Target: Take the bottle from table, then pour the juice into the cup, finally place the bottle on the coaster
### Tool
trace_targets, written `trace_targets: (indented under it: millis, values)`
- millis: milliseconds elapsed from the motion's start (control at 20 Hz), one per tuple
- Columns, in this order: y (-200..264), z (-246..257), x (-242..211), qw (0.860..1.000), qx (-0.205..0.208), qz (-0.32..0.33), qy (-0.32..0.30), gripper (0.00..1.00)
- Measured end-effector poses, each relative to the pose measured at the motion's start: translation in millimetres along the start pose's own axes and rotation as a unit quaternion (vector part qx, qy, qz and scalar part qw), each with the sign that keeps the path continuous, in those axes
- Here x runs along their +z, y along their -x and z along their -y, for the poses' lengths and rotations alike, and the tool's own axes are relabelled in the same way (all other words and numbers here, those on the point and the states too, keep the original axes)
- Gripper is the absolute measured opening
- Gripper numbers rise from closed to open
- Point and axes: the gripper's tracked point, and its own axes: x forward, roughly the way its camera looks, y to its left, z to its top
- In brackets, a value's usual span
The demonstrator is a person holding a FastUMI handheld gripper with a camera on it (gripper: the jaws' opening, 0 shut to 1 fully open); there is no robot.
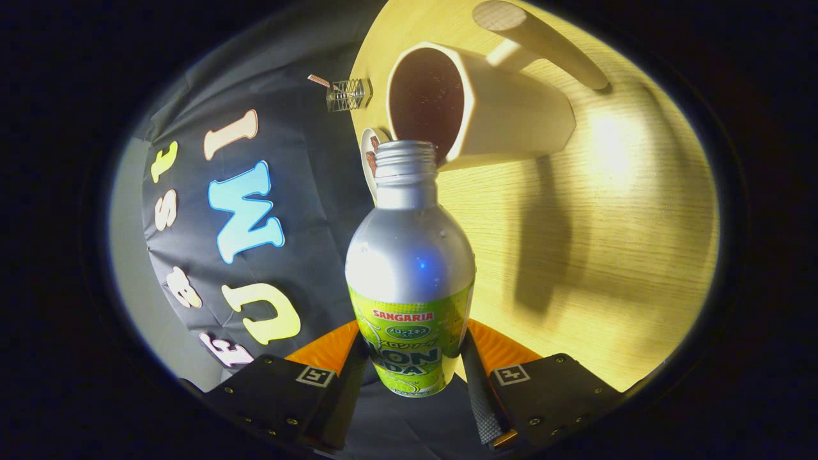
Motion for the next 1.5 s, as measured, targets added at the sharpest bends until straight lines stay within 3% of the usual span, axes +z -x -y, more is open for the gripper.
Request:
trace_targets:
  millis: [1500]
  values:
    - [7, -27, 4, 0.996, 0.012, 0.003, -0.083, 0.75]
